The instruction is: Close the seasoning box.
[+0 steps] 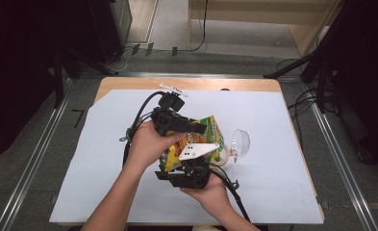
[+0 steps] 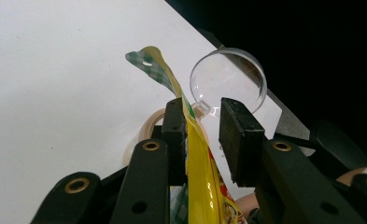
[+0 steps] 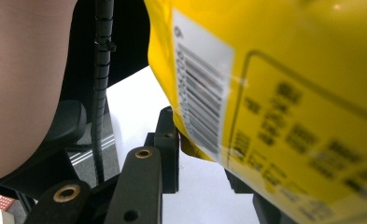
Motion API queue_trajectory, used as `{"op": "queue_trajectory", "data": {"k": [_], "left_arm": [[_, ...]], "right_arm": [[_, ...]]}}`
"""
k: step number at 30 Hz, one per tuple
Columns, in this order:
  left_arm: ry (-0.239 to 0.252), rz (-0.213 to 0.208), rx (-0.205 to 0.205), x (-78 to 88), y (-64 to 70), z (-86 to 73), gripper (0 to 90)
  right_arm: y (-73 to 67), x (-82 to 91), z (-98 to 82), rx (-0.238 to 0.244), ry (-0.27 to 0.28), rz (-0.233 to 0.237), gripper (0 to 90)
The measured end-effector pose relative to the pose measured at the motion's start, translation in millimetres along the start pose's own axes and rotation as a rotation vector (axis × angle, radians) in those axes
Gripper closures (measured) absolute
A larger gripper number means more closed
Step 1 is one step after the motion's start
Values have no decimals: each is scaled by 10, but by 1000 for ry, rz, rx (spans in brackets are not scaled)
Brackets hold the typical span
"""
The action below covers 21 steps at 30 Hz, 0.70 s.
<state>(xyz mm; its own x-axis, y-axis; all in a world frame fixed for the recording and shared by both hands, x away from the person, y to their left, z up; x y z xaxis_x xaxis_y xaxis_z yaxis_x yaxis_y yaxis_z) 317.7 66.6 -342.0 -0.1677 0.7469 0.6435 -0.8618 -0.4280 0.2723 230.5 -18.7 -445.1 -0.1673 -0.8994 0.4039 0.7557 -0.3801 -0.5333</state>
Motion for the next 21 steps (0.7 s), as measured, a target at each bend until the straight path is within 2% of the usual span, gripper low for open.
{"op": "queue_trajectory", "data": {"k": [21], "left_arm": [[-2, 18, -19, 23, 56, 18, 716]], "right_arm": [[-5, 5, 4, 5, 11, 4, 716]]}}
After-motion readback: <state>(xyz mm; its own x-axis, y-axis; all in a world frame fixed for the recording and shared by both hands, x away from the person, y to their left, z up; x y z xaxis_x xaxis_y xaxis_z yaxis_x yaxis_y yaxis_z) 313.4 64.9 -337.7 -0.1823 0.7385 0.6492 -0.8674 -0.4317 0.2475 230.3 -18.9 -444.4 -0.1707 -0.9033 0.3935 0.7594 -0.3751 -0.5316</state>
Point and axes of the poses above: each handheld gripper's, and its own axes: x roughly backward along the jaws, z roughly out of its top, y roughly to its right, the point moved 2 cm from there along -x, roughly forward along the jaws, and after that the axes turned 13 degrees about -x, right-handed, at the moved point
